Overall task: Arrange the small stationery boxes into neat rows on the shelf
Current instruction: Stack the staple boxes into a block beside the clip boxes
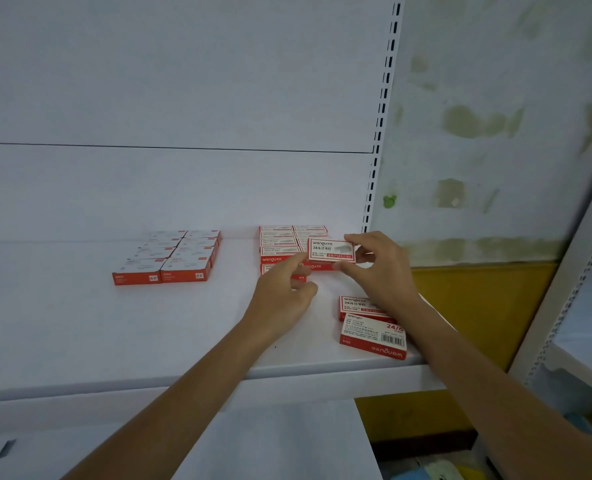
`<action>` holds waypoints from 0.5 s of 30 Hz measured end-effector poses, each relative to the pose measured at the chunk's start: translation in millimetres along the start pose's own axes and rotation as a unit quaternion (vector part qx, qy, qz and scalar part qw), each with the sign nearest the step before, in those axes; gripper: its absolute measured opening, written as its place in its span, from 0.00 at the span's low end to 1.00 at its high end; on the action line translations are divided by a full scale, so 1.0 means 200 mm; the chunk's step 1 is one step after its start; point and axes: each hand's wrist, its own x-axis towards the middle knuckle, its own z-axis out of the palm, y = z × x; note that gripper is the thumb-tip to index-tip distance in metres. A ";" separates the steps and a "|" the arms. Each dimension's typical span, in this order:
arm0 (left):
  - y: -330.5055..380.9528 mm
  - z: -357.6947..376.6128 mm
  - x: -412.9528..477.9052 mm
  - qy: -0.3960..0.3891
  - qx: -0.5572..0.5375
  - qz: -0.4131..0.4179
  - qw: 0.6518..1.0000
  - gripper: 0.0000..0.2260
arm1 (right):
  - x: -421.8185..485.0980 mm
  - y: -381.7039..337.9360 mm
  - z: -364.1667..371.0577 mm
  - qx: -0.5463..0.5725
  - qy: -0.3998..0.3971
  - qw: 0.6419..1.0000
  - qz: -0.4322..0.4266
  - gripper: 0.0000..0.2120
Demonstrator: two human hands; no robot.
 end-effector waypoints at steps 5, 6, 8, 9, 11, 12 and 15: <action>-0.01 -0.01 -0.01 0.000 0.013 0.003 1.000 0.16 | 0.00 0.03 0.00 -0.037 -0.063 0.995 0.073 0.23; -0.02 -0.01 -0.02 -0.002 0.023 0.011 1.000 0.14 | 0.00 0.03 0.00 -0.049 -0.090 0.990 0.094 0.23; -0.02 0.00 -0.02 -0.021 0.070 0.028 0.997 0.12 | 0.00 0.05 0.00 -0.058 -0.136 0.980 0.134 0.21; -0.02 0.00 -0.03 -0.038 0.102 0.038 0.993 0.12 | 0.00 0.05 0.00 -0.057 -0.143 0.978 0.143 0.20; -0.02 0.01 -0.03 -0.068 0.160 0.064 0.983 0.12 | 0.00 0.05 0.00 -0.055 -0.139 0.979 0.140 0.17; -0.02 0.02 -0.03 -0.076 0.177 0.078 0.978 0.12 | 0.00 0.05 0.00 -0.055 -0.136 0.980 0.136 0.16; -0.01 0.03 -0.03 -0.083 0.174 0.086 0.977 0.13 | 0.00 0.04 0.00 -0.049 -0.123 0.981 0.141 0.14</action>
